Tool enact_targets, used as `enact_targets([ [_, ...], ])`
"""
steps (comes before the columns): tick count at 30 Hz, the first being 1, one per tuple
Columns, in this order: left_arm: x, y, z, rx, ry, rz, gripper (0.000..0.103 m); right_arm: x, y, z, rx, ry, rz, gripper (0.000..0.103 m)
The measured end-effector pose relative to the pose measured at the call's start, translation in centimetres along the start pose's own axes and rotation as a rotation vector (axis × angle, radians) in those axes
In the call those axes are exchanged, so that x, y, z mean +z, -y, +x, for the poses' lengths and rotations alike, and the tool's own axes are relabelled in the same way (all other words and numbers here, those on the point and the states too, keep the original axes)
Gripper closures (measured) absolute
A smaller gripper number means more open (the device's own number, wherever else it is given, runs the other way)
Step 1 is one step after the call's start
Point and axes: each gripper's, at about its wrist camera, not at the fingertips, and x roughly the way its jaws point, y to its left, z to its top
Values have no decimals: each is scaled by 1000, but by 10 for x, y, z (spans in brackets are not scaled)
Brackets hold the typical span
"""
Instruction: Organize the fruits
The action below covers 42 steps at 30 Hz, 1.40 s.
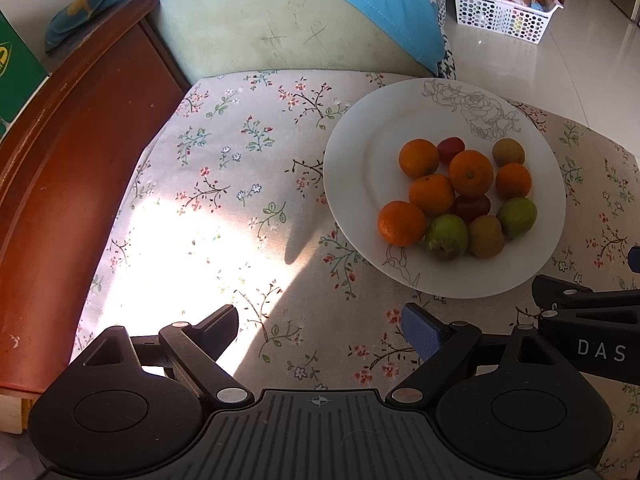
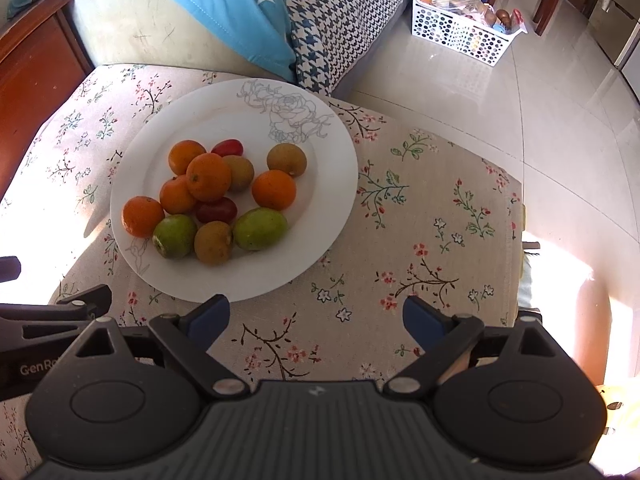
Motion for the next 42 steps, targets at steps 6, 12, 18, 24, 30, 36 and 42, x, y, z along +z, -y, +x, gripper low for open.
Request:
enact_targets([
  [6, -4, -1, -3, 4, 5, 11, 13, -2, -2, -2, 7, 17, -27, 10],
  [12, -4, -3, -7, 11, 21, 12, 13, -3, -2, -5, 26, 46, -36, 10],
  [18, -8, -4, -12, 18, 26, 17, 13, -8, -2, -4, 65, 47, -46, 10],
  [24, -20, -8, -16, 24, 30, 20, 13, -17, -8, -6, 90, 55, -93, 10],
  [30, -34, -18, -24, 23, 36, 5, 13, -30, -22, -6, 126, 53, -162, 10],
  [36, -51, -29, -29, 35, 35, -7, 13, -46, -42, -2, 169, 46, -255, 10],
  [42, -66, -43, -30, 42, 24, -25, 12, -62, -62, -3, 257, 45, -332, 10],
])
